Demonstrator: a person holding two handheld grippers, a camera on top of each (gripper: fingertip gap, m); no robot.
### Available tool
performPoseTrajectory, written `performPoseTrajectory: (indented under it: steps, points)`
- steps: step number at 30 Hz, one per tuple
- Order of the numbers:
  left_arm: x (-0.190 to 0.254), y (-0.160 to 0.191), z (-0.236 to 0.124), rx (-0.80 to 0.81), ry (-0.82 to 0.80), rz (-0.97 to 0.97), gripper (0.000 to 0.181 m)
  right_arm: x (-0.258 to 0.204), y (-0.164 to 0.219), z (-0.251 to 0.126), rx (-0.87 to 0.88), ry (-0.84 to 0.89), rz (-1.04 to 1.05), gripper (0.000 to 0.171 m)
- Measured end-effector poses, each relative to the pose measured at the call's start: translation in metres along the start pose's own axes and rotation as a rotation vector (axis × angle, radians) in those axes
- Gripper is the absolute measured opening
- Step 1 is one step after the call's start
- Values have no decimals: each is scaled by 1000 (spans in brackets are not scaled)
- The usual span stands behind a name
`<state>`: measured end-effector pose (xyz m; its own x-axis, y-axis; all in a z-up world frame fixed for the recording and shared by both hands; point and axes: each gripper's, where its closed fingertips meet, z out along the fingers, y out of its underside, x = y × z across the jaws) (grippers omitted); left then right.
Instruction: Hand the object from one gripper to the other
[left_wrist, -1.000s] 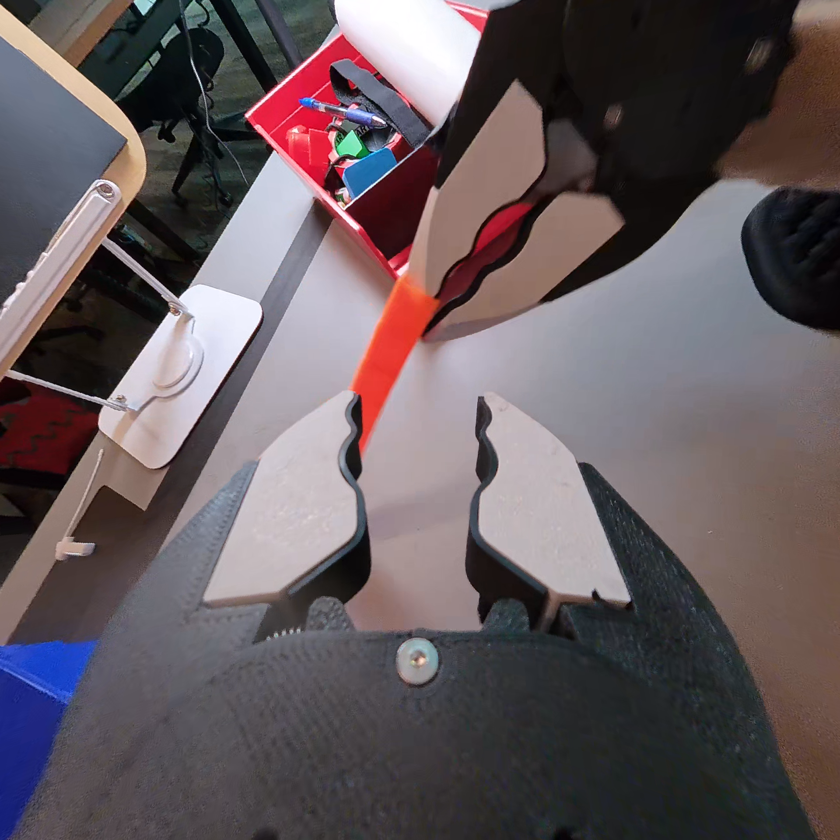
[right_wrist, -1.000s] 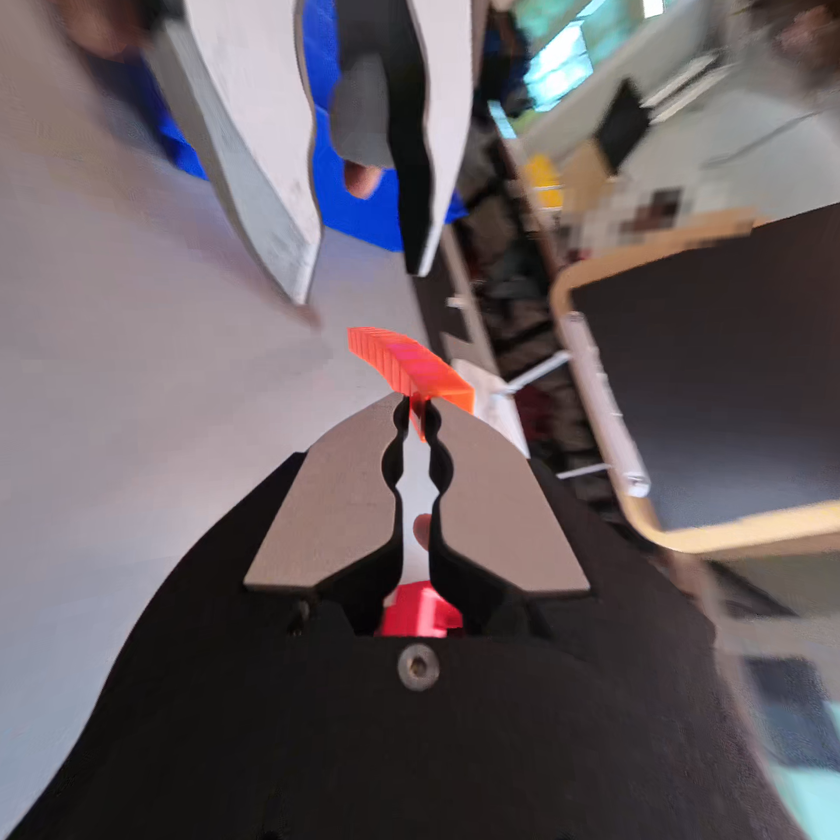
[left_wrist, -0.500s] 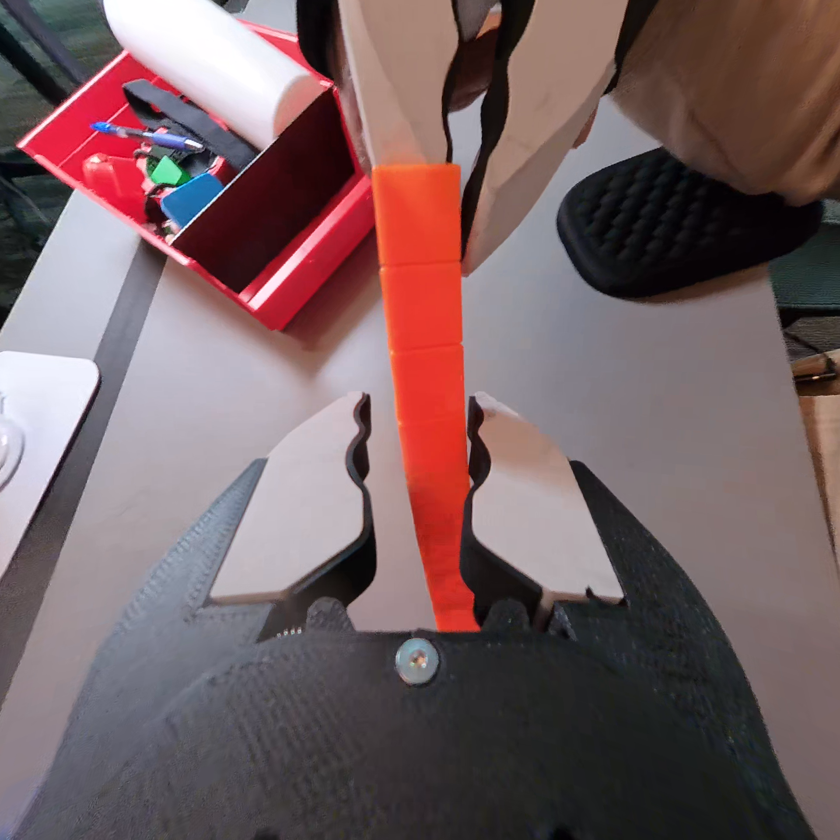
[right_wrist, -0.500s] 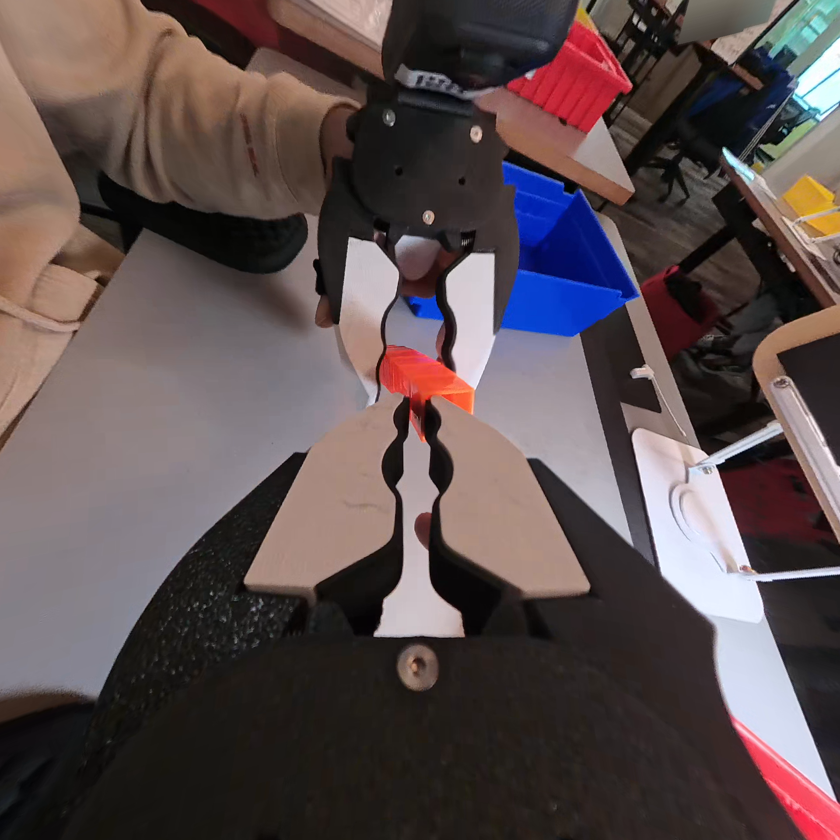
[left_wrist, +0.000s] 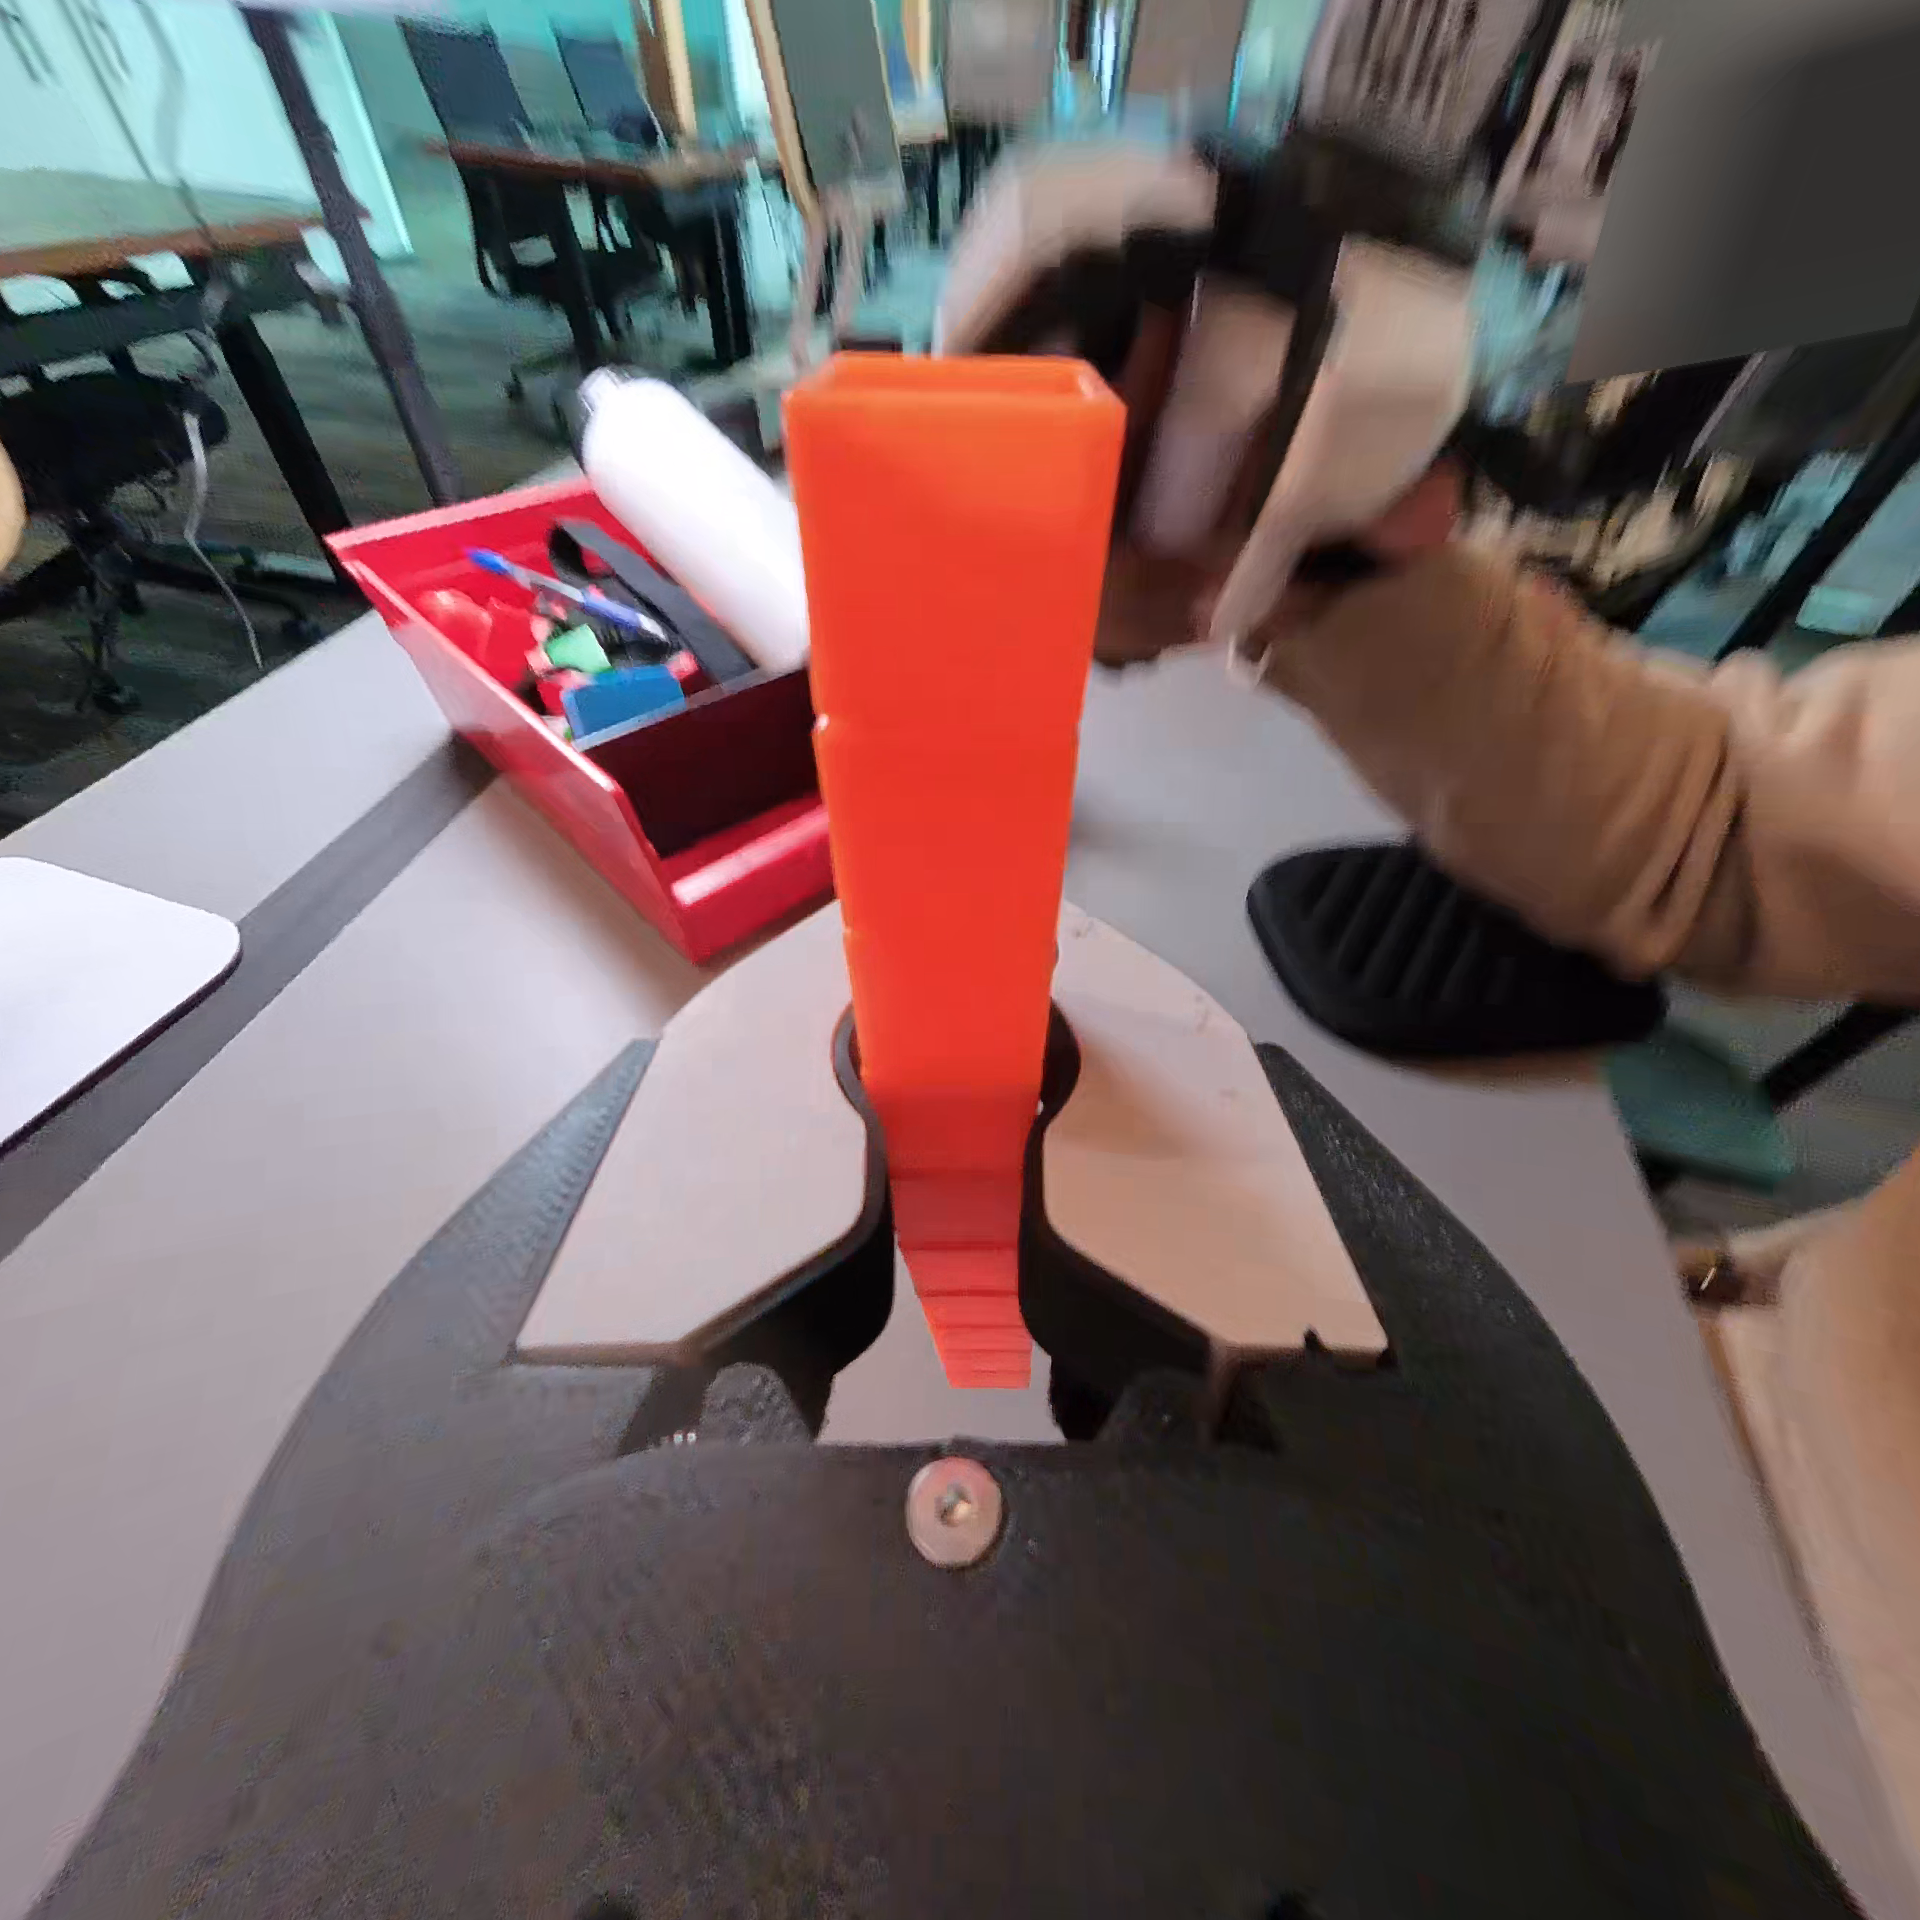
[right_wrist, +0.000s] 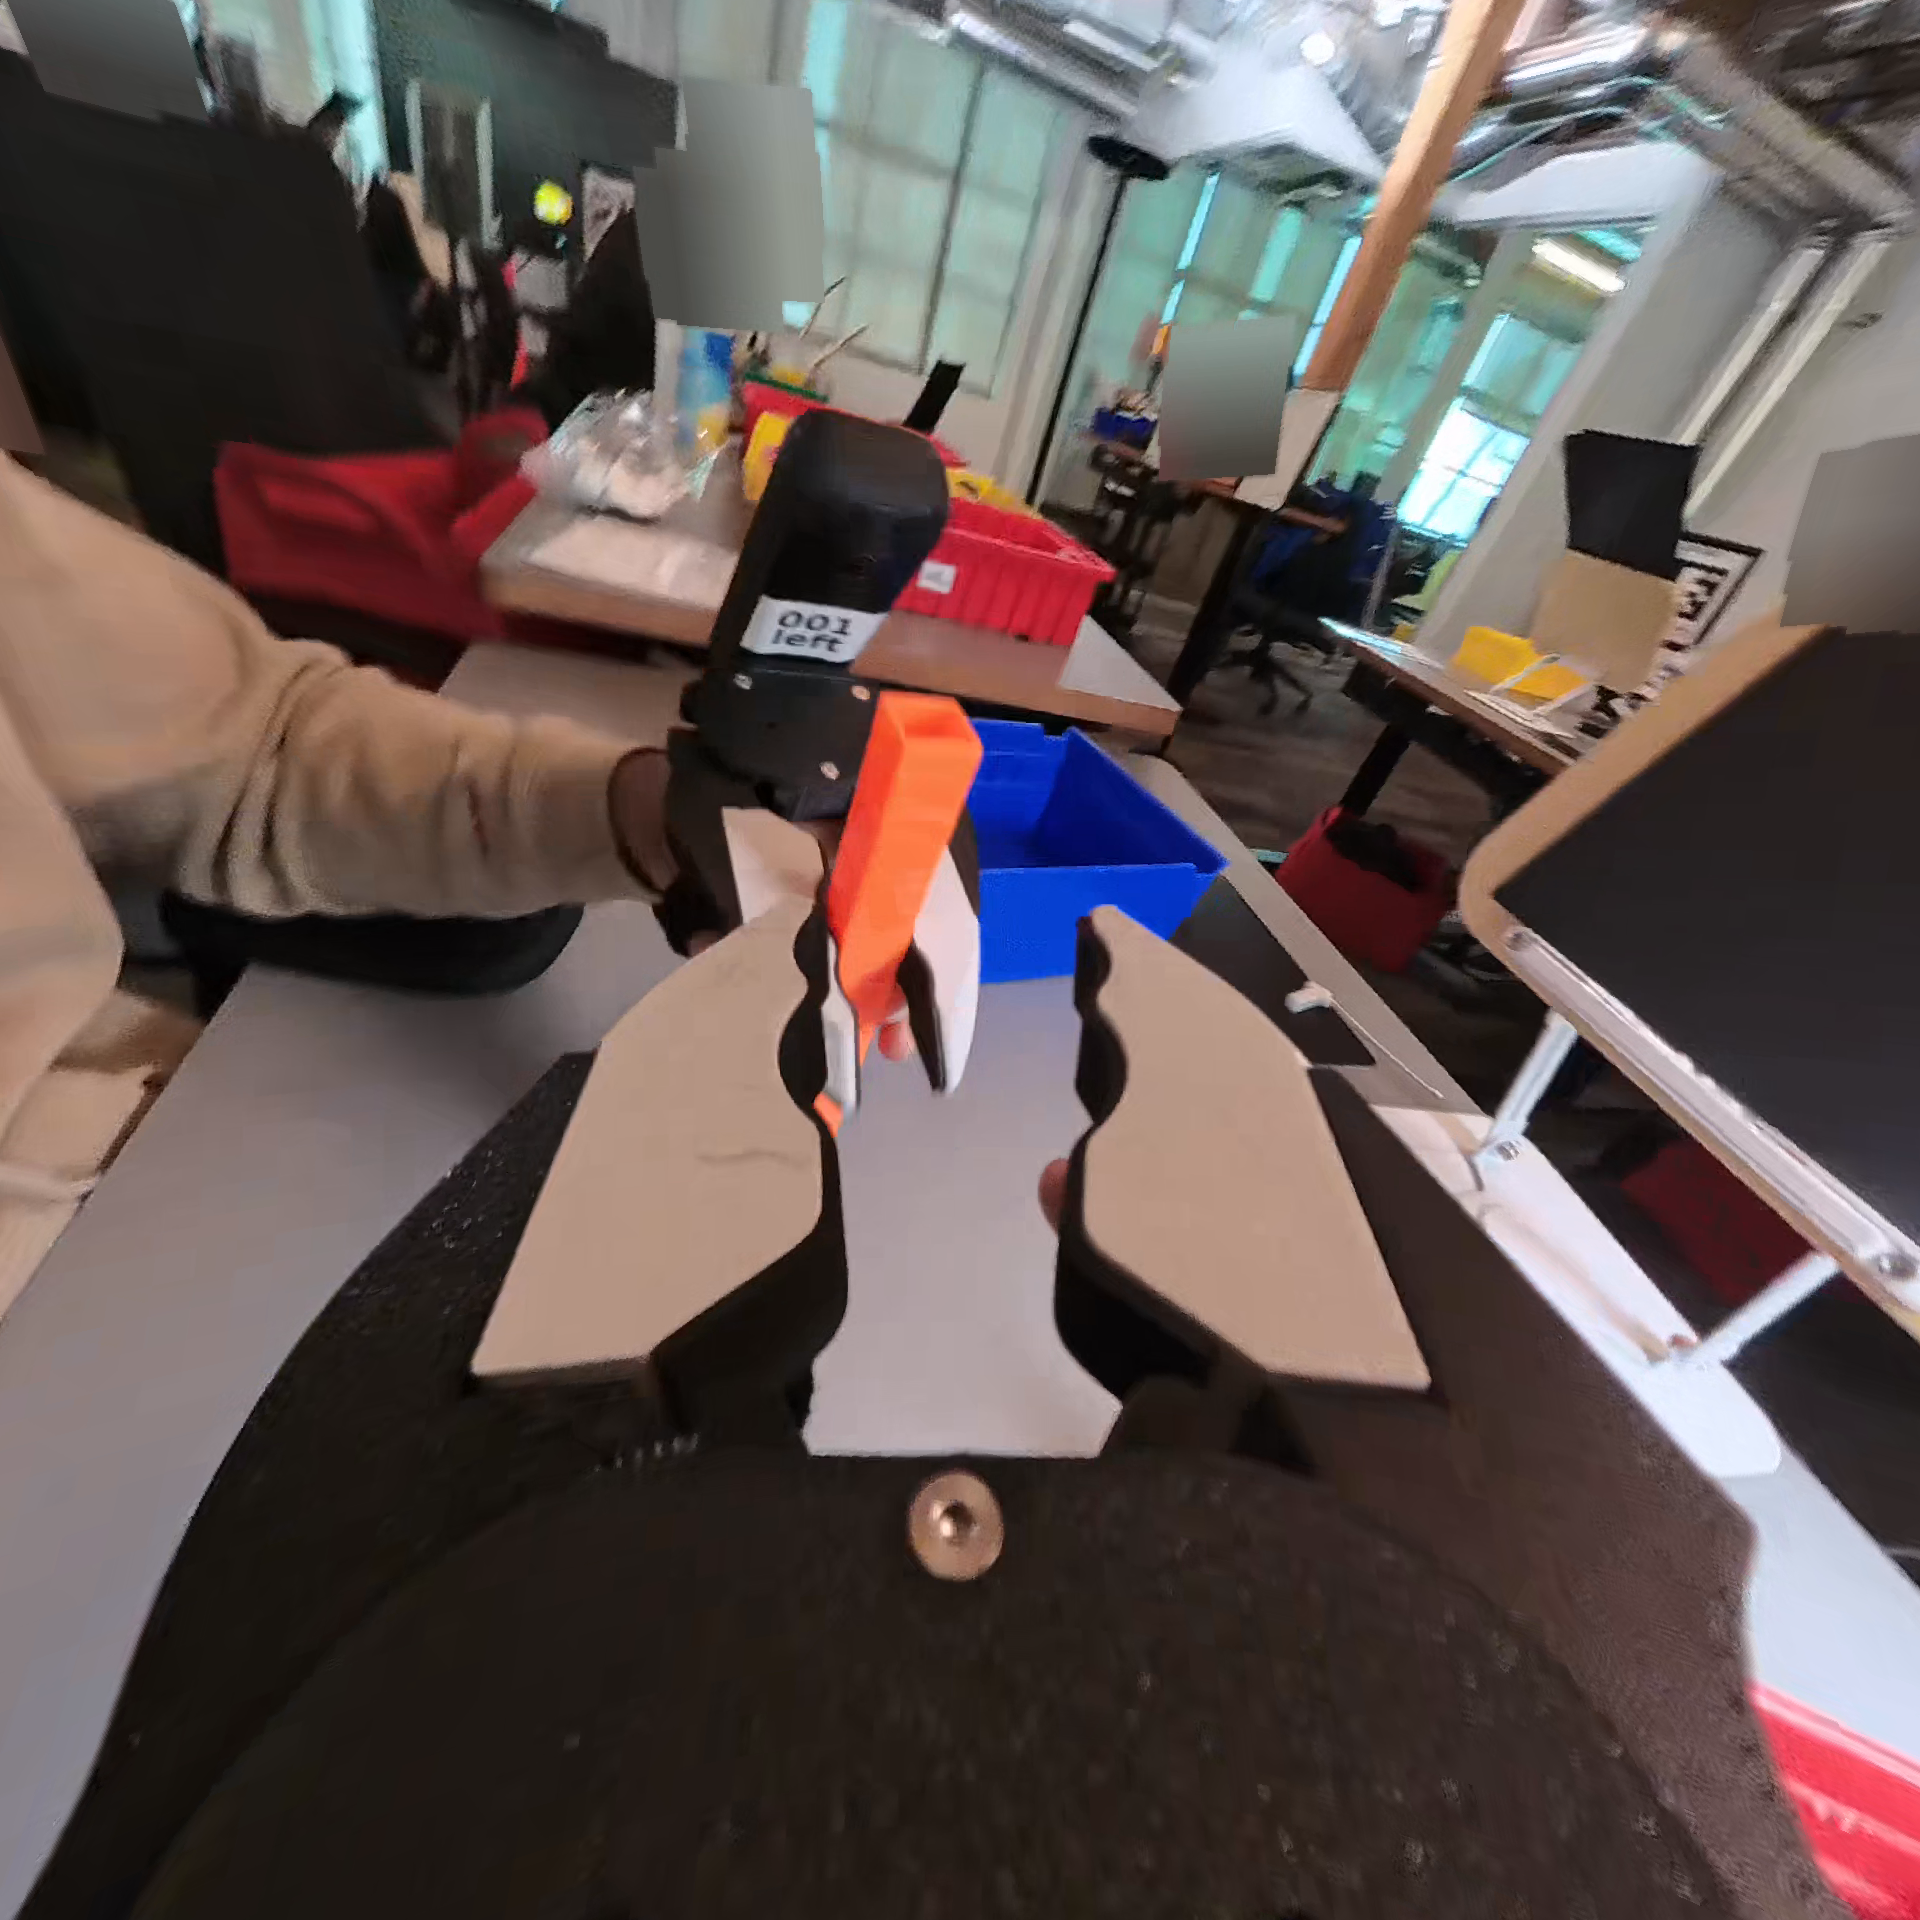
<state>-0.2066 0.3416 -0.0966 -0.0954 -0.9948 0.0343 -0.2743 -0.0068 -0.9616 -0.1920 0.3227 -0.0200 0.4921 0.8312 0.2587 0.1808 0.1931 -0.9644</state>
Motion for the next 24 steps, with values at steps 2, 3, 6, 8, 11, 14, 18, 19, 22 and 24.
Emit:
performPoseTrajectory:
  steps: [2,3,6,8,11,14,18,19,22,24]
  points:
    - [-9,-19,-12,151,11,-106,23,9,17,5,-20,12,72,49]
    - [-13,-28,-18,224,26,-152,23,7,31,12,-50,-10,113,51]
    - [-17,-43,-32,372,84,-257,23,-15,65,45,-104,-132,233,55]
    - [-16,-47,-34,422,126,-291,24,-29,75,67,-98,-184,287,55]
    - [-12,-44,-30,420,145,-281,24,-41,74,84,-67,-208,326,30]
    - [-7,-47,-28,448,138,-258,24,-39,69,87,-32,-190,384,24]
    - [-4,-53,-32,499,149,-266,24,-39,64,90,6,-145,387,23]
    - [-4,-54,-33,501,154,-266,24,-38,63,91,15,-138,395,23]
    - [-2,-56,-36,502,169,-255,24,-38,59,93,46,-115,394,22]
    - [-4,-56,-36,479,155,-257,24,-37,60,94,35,-114,391,23]
